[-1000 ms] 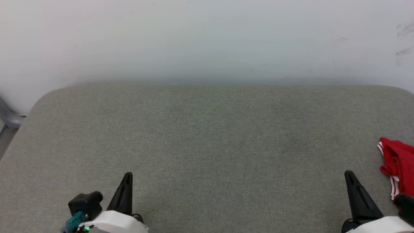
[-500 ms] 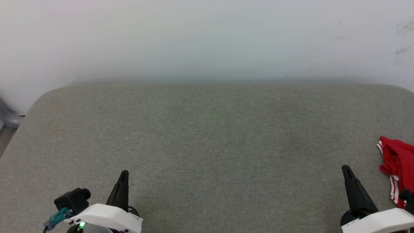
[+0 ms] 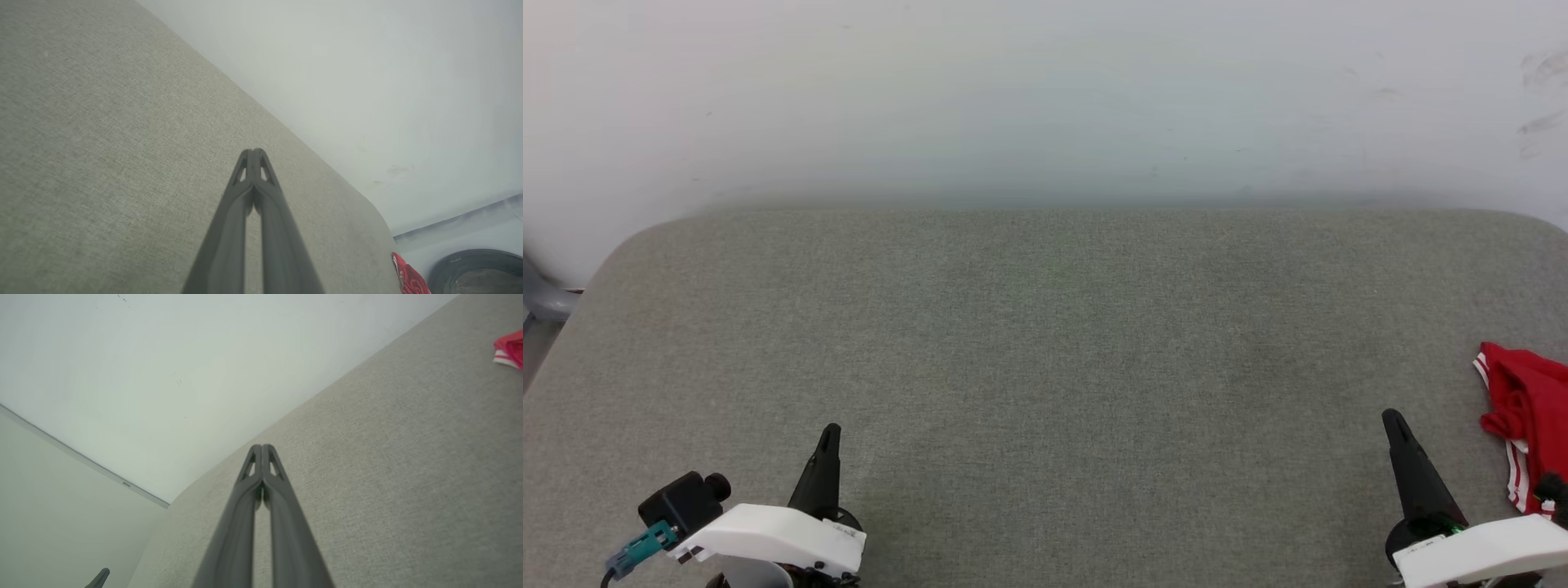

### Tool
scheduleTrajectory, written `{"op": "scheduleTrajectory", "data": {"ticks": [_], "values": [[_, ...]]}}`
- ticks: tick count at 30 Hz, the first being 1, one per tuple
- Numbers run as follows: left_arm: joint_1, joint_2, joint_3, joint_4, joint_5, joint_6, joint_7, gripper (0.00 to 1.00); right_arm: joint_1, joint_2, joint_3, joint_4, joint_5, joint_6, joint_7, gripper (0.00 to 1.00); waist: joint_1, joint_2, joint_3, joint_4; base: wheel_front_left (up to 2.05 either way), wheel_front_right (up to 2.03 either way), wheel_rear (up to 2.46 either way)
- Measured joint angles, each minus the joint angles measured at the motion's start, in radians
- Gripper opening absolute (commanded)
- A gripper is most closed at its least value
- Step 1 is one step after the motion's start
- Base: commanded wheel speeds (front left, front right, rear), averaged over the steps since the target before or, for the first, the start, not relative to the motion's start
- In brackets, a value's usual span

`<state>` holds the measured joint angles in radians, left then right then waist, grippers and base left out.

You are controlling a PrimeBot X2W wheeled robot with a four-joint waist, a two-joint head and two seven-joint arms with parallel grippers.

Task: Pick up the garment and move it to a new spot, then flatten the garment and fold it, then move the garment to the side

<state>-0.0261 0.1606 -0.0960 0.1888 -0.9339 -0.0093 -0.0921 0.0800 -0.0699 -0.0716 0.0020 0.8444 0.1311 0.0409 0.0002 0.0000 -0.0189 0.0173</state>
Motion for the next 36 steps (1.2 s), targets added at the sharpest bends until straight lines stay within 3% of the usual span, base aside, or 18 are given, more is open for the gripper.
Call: {"op": "scheduleTrajectory", "data": {"ticks": [36], "values": [[-0.038, -0.051, 0.104, 0.029, -0.35, -0.061, 0.101, 0.0, -0.092, -0.004, 0.0, 0.125, 0.41, 0.0, 0.019, 0.0, -0.0002, 0.0, 0.009, -0.007, 0.0, 0.0, 0.0]]}}
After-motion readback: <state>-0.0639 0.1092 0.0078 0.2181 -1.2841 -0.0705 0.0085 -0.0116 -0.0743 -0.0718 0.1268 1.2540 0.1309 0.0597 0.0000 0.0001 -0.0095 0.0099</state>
